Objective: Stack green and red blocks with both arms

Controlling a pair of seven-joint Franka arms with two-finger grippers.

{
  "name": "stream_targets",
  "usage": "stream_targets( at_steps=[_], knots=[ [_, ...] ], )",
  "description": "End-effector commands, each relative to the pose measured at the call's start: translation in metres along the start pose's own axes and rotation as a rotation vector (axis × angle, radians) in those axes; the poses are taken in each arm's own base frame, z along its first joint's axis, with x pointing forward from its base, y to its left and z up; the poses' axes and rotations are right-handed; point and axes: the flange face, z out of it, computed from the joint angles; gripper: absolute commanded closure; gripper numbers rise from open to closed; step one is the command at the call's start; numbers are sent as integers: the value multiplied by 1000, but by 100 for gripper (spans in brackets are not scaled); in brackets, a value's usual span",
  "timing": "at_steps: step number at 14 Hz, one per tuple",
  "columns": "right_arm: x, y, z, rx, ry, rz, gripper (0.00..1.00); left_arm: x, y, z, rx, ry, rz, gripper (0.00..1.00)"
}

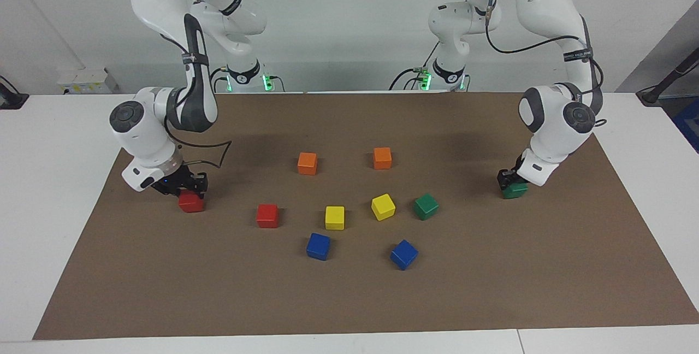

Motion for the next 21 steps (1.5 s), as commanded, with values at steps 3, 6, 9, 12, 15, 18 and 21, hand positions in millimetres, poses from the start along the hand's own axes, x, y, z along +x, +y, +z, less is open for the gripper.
stream_targets(
  at_steps=[3,6,9,12,15,18,21],
  knots=[
    [-3,-2,2,2,5,35,1,0,-1,2,-4,22,13,0],
    [-2,-4,0,2,2,27,0,14,0,-27,-31,60,3,0],
    [7,-9,-19,7,21,37,0,30,34,-82,-113,22,-96,0],
    [37,-61,-79,14,5,71,0,21,102,-89,-106,-4,-253,0],
    [64,-96,-120,5,15,38,0,9,166,-93,-116,5,-379,0],
    [82,-146,-130,-19,38,12,0,-5,217,-94,-121,22,-478,0],
    [102,-181,-138,-27,-12,35,0,7,266,-67,-109,17,-537,0]
  ],
)
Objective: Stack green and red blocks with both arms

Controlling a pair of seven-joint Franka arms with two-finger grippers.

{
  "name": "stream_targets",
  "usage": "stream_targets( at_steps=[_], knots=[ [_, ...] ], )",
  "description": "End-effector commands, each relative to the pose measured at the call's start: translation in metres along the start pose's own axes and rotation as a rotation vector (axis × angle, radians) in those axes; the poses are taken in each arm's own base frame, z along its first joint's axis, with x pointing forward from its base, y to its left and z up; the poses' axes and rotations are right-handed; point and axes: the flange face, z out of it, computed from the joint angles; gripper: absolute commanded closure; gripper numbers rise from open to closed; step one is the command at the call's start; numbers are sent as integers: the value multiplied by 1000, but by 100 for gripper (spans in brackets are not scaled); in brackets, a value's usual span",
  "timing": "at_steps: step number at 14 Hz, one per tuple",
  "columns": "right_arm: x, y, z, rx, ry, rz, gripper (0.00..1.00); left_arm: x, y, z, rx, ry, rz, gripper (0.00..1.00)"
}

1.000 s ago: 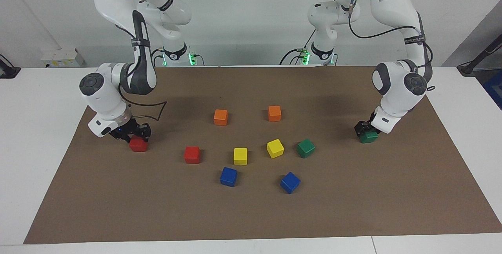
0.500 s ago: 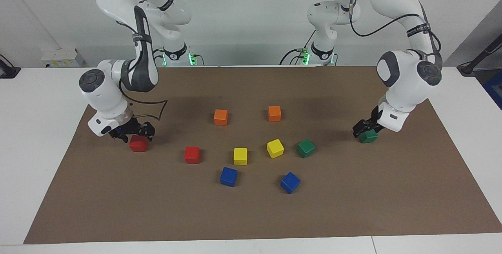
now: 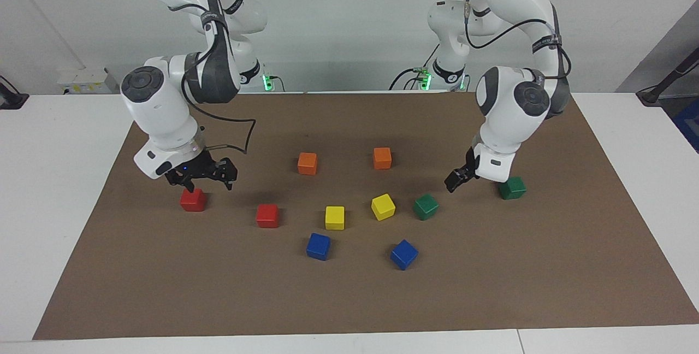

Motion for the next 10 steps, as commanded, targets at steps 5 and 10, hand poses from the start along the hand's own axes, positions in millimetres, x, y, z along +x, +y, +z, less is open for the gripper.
stream_targets(
  at_steps=[5,10],
  knots=[
    [32,-24,7,-18,-31,58,0,28,32,37,52,118,16,0],
    [35,-37,29,-19,-27,196,0,16,27,62,48,118,22,0]
  ],
)
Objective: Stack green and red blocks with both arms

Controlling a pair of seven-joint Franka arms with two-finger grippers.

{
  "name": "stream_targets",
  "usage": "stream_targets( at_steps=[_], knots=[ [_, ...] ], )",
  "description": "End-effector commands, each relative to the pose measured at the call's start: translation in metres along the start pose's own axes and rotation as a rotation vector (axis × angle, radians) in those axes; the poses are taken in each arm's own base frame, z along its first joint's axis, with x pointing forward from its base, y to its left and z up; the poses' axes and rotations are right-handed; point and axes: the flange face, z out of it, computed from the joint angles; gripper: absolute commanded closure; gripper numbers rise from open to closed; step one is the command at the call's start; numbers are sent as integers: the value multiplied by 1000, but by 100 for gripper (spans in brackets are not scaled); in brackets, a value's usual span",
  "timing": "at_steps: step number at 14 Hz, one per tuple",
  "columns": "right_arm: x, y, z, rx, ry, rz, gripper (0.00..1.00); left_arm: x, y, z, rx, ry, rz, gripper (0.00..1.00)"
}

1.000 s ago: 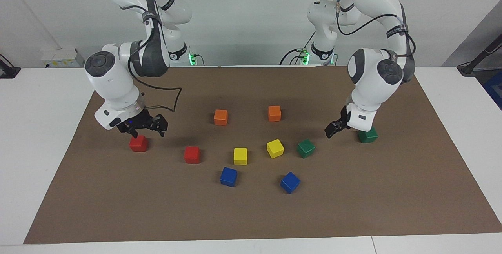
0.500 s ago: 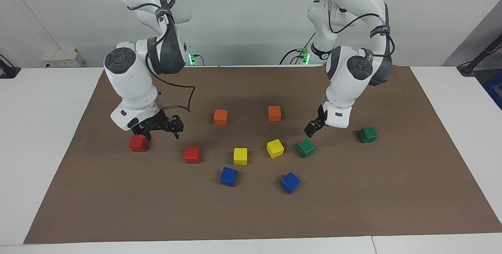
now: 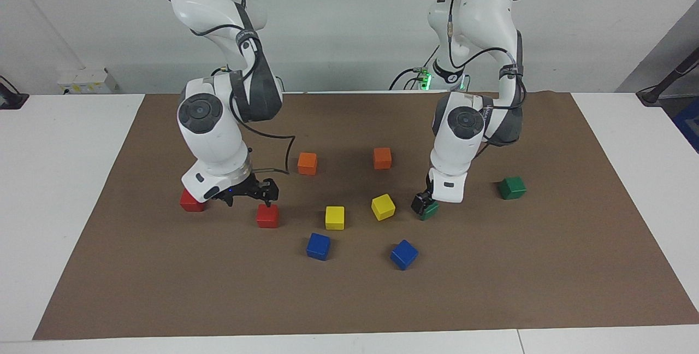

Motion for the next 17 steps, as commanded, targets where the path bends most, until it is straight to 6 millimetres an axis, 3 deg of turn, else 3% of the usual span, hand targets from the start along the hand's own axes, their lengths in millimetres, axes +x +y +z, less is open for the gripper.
stream_targets(
  at_steps=[1,6,9,13,17],
  knots=[
    [7,-2,6,-7,13,97,0,-6,-3,13,-6,27,-2,0],
    [1,6,50,13,22,144,0,-10,-5,25,-8,23,-3,0],
    [-6,-5,64,15,26,169,0,-13,-6,33,-23,32,-12,0],
    [-11,-6,80,20,37,161,0,-10,-6,34,-41,40,-25,0],
    [-33,-9,114,24,59,68,0,-11,-5,33,-42,40,-47,4]
  ],
)
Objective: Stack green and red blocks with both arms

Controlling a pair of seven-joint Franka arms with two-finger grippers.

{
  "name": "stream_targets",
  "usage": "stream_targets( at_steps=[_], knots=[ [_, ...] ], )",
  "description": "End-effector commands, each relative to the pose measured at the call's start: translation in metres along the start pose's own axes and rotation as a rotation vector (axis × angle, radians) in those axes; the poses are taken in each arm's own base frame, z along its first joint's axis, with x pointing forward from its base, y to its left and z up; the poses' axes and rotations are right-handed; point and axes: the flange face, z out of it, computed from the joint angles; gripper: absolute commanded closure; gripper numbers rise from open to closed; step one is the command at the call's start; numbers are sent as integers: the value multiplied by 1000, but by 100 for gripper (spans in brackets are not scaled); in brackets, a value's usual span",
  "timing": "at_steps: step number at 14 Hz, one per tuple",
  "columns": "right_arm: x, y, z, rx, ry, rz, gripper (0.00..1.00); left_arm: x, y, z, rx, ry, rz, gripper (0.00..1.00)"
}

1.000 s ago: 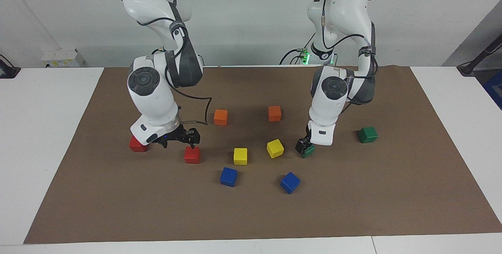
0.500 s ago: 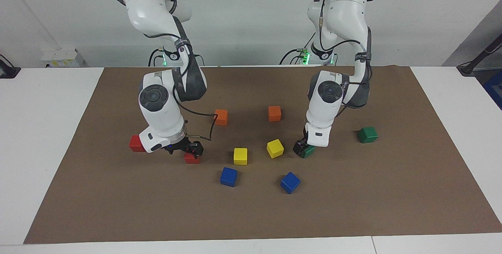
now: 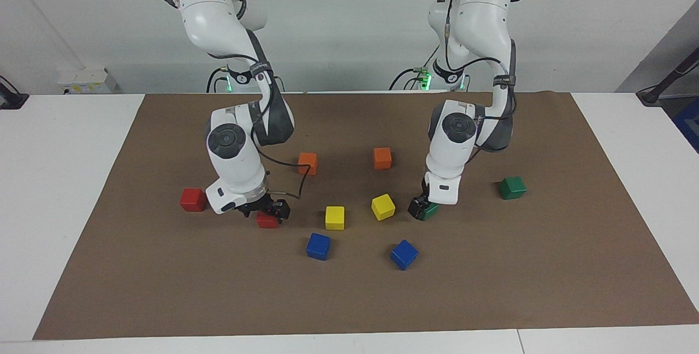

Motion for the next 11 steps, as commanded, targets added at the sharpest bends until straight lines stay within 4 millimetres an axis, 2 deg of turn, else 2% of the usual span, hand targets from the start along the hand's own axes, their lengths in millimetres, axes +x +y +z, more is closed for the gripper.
stream_targets(
  at_steps=[1,2,3,4,5,6,7,8,10,11],
  knots=[
    [-20,5,12,3,9,-75,0,-2,0,3,-4,14,-18,8],
    [-20,5,12,3,9,-79,0,-2,0,3,-4,14,-18,22],
    [-21,3,12,2,10,-87,0,-3,0,3,5,8,-20,64],
    [-21,3,12,1,10,-100,0,-4,-2,4,22,-3,-23,100],
    [-22,2,12,1,10,-120,0,-5,-3,4,51,-22,-43,100],
    [-22,3,13,-1,8,-131,15,-4,-2,-3,70,-33,-48,100],
    [-22,4,12,-5,6,-134,48,-4,-4,-9,83,-36,-35,100],
    [-22,5,13,-11,-1,-134,98,-2,-5,-18,80,-35,-34,100],
    [-22,7,14,-16,-3,-161,100,8,-26,-56,94,-50,54,100],
    [-20,12,13,-19,-10,-171,100,25,-50,-74,114,-77,117,100]
  ],
)
